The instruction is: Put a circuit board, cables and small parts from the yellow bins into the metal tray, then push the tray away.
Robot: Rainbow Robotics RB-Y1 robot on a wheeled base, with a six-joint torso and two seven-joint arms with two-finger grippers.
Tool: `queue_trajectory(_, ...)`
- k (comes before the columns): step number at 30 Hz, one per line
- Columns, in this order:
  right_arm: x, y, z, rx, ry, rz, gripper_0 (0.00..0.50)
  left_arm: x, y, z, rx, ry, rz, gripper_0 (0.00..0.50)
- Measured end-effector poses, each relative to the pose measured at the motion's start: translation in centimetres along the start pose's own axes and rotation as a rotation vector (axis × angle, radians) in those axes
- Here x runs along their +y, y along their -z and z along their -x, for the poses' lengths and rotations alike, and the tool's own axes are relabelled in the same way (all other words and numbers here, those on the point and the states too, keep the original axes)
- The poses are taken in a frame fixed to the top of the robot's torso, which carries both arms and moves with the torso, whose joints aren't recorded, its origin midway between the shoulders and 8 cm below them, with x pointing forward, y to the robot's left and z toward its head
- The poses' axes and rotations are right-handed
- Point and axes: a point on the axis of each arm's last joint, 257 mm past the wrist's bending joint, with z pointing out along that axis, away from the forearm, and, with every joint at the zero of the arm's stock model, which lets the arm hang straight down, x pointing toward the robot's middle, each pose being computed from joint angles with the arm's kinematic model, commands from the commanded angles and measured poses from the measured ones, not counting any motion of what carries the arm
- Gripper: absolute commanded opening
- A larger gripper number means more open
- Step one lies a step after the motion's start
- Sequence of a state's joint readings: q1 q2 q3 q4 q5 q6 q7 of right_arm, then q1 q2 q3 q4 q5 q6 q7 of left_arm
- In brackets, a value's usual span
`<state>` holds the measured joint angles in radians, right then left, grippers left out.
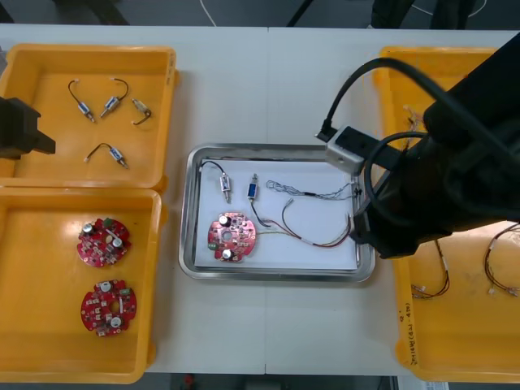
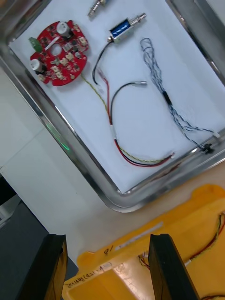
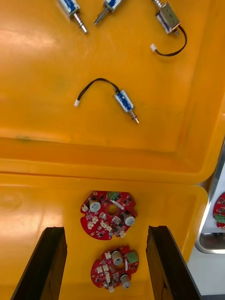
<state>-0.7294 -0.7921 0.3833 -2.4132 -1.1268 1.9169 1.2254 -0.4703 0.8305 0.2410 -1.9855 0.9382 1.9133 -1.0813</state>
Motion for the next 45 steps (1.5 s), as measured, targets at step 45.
queue_trajectory(45, 9.3, -15.2, 2.7, 0.150, 0.488, 0.008, 0.500, 5.6, -0.3, -6.2, 0.062, 0.051, 0.090, 0.500)
